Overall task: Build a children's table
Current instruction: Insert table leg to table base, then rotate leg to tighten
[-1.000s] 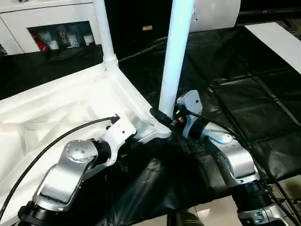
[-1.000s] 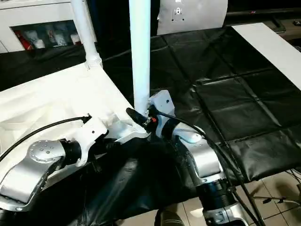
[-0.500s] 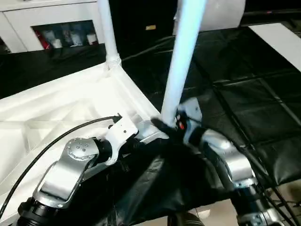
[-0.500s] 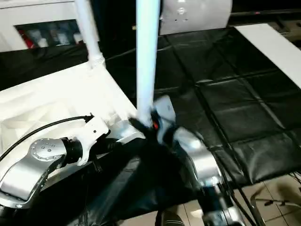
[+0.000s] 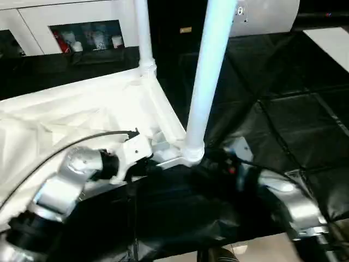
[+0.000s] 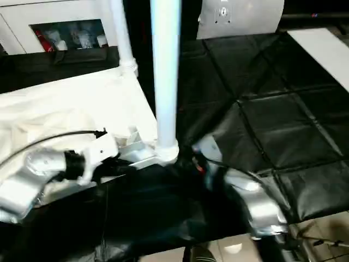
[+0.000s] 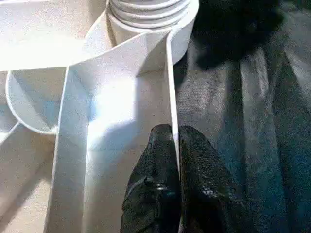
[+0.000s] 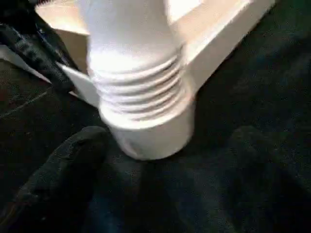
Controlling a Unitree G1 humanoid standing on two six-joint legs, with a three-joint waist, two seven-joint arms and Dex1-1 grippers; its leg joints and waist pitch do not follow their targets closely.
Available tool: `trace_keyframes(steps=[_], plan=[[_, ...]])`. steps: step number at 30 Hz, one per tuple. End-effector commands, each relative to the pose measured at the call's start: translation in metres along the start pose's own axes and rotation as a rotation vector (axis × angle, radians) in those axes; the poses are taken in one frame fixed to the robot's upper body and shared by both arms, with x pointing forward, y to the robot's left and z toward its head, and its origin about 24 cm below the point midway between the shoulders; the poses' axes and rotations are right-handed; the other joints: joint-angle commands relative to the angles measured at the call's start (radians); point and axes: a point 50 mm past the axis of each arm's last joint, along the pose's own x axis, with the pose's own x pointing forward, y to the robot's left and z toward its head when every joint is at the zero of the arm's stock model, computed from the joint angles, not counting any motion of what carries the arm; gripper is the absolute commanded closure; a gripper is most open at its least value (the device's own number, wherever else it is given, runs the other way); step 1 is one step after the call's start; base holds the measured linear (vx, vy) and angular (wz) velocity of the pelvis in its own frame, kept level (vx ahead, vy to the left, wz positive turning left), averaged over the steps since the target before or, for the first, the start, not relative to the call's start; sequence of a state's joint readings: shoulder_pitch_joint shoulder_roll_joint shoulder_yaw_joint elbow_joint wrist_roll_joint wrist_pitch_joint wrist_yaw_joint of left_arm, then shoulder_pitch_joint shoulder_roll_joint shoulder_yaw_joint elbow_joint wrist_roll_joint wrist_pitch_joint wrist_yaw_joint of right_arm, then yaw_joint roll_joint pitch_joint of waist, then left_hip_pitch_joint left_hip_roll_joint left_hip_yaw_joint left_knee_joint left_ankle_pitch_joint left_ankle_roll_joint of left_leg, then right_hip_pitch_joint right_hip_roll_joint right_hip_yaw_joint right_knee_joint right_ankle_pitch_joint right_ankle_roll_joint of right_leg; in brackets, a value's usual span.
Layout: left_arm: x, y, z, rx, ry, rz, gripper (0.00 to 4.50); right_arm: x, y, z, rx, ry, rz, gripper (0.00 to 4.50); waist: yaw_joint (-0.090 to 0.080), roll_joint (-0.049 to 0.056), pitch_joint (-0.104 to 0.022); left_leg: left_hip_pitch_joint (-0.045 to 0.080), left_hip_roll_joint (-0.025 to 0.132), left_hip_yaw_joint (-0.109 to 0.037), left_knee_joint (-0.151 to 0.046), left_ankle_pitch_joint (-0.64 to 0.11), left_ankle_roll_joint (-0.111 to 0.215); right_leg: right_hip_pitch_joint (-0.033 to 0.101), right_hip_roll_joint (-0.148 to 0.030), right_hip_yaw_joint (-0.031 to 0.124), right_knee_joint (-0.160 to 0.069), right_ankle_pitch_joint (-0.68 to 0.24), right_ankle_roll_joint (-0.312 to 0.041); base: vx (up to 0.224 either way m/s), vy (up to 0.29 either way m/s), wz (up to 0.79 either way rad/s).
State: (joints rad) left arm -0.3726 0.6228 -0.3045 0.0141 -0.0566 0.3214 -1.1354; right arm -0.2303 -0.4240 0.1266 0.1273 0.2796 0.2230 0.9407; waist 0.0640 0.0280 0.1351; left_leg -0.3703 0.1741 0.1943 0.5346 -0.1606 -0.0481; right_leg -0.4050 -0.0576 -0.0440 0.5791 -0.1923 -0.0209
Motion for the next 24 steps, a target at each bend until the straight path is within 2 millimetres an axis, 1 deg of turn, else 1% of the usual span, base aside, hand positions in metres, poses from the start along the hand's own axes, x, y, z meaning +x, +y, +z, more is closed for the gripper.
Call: trace_keyframes(steps=[1,2,4,5,6,8,10,11,12,14,15,16,17,19,20,21,22,23,24], plan=[[0.007,-0.006,0.003,0.075,0.006,-0.149,4.50,-0.002,0.005,0.014,-0.057,-0.030,0.107,0.00,-0.001,0.005,-0.062,0.016,0.053,-0.020,-0.039,-0.143,0.104,0.049,-0.075,0.050,-0.055,-0.073,-0.244,0.000,0.000,0.00],[0.008,-0.006,0.003,0.087,0.006,-0.167,4.50,-0.002,0.006,0.015,-0.067,-0.025,0.130,0.00,0.003,0.009,-0.063,0.018,0.054,-0.020,-0.038,-0.140,0.107,0.049,-0.075,0.050,-0.053,-0.065,-0.246,0.000,0.000,0.00],[0.008,-0.005,0.004,0.106,0.012,-0.198,4.50,-0.003,0.006,0.018,-0.090,-0.018,0.156,0.00,0.012,0.006,-0.068,0.017,0.058,-0.020,-0.035,-0.110,0.118,0.050,-0.076,0.048,-0.042,-0.002,-0.267,0.000,0.000,0.00],[0.009,-0.004,0.003,0.131,0.032,-0.222,4.50,-0.004,0.006,0.020,-0.100,-0.011,0.182,0.00,0.015,0.003,-0.068,0.017,0.057,-0.019,-0.033,-0.111,0.124,0.050,-0.075,0.048,-0.044,-0.004,-0.269,0.000,0.000,0.00],[0.010,-0.003,0.002,0.149,0.052,-0.241,4.50,-0.004,0.006,0.022,-0.115,-0.003,0.200,0.00,0.020,0.006,-0.069,0.019,0.058,-0.019,-0.032,-0.107,0.126,0.048,-0.074,0.047,-0.041,-0.001,-0.273,0.000,0.000,0.00],[0.012,-0.001,0.000,0.184,0.074,-0.275,4.50,-0.004,0.006,0.025,-0.147,0.020,0.252,0.00,0.022,0.006,-0.069,0.016,0.058,-0.019,-0.031,-0.108,0.123,0.049,-0.076,0.047,-0.040,-0.005,-0.275,0.000,0.000,0.00],[0.014,0.002,0.001,0.214,0.078,-0.307,4.50,-0.003,0.007,0.025,-0.183,0.048,0.309,0.00,0.025,0.007,-0.067,0.016,0.061,-0.021,-0.032,-0.140,0.103,0.049,-0.080,0.047,-0.041,-0.045,-0.275,0.000,0.000,0.00],[0.014,0.002,0.002,0.220,0.080,-0.315,4.50,-0.002,0.008,0.025,-0.187,0.052,0.318,0.00,0.025,0.007,-0.067,0.016,0.061,-0.022,-0.032,-0.149,0.098,0.049,-0.081,0.047,-0.042,-0.058,-0.275,0.000,0.000,0.00],[0.015,0.002,0.003,0.233,0.082,-0.330,4.50,-0.001,0.008,0.025,-0.197,0.060,0.332,0.00,0.024,0.007,-0.067,0.016,0.061,-0.023,-0.033,-0.168,0.085,0.049,-0.082,0.047,-0.042,-0.085,-0.275,0.000,0.000,0.00],[0.016,0.002,0.003,0.240,0.083,-0.338,4.50,0.001,0.008,0.025,-0.203,0.066,0.339,0.00,0.024,0.006,-0.066,0.017,0.063,-0.023,-0.034,-0.182,0.077,0.048,-0.086,0.049,-0.045,-0.104,-0.272,0.000,0.000,0.00],[0.018,0.003,0.005,0.257,0.084,-0.357,4.50,0.007,0.007,0.025,-0.200,0.069,0.345,0.00,0.023,0.004,-0.065,0.017,0.061,-0.022,-0.033,-0.188,0.073,0.046,-0.086,0.050,-0.047,-0.129,-0.273,0.000,0.000,0.00],[0.019,0.003,0.006,0.262,0.083,-0.362,4.50,0.009,0.006,0.025,-0.199,0.071,0.352,0.17,0.023,0.005,-0.064,0.016,0.061,-0.023,-0.034,-0.190,0.070,0.046,-0.087,0.050,-0.048,-0.140,-0.272,0.000,0.000,0.00],[0.020,0.003,0.006,0.267,0.083,-0.366,4.50,0.010,0.006,0.025,-0.200,0.073,0.356,0.28,0.024,0.002,-0.064,0.017,0.061,-0.022,-0.033,-0.197,0.065,0.045,-0.088,0.051,-0.048,-0.160,-0.271,0.000,0.000,0.00],[0.021,0.003,0.007,0.276,0.082,-0.375,4.50,0.012,0.005,0.025,-0.204,0.078,0.361,0.38,0.027,0.002,-0.065,0.018,0.063,-0.022,-0.033,-0.198,0.062,0.044,-0.090,0.053,-0.049,-0.169,-0.265,0.000,0.000,0.00],[0.021,0.003,0.007,0.279,0.082,-0.378,4.50,0.012,0.005,0.025,-0.205,0.080,0.363,0.47,0.027,0.001,-0.065,0.017,0.063,-0.022,-0.033,-0.194,0.063,0.046,-0.089,0.053,-0.048,-0.167,-0.263,0.000,0.000,0.00],[0.022,0.004,0.006,0.289,0.082,-0.388,4.50,0.014,0.004,0.025,-0.209,0.082,0.370,0.60,0.029,0.001,-0.069,0.015,0.061,-0.022,-0.030,-0.177,0.068,0.047,-0.087,0.051,-0.045,-0.144,-0.264,0.000,0.000,0.00],[0.022,0.004,0.006,0.294,0.084,-0.392,4.50,0.014,0.004,0.025,-0.211,0.083,0.373,0.69,0.028,0.001,-0.068,0.014,0.060,-0.022,-0.031,-0.175,0.071,0.045,-0.086,0.051,-0.045,-0.142,-0.264,0.000,0.000,0.00],[0.023,0.005,0.005,0.301,0.088,-0.398,4.50,0.016,0.004,0.025,-0.219,0.082,0.385,0.69,0.028,-0.001,-0.069,0.013,0.060,-0.022,-0.030,-0.170,0.071,0.048,-0.086,0.050,-0.042,-0.128,-0.266,0.000,0.000,0.00],[0.023,0.005,0.005,0.303,0.089,-0.399,4.50,0.017,0.004,0.025,-0.220,0.081,0.389,0.76,0.028,-0.002,-0.069,0.014,0.060,-0.021,-0.029,-0.175,0.074,0.046,-0.087,0.050,-0.043,-0.134,-0.267,0.000,0.000,0.00]])
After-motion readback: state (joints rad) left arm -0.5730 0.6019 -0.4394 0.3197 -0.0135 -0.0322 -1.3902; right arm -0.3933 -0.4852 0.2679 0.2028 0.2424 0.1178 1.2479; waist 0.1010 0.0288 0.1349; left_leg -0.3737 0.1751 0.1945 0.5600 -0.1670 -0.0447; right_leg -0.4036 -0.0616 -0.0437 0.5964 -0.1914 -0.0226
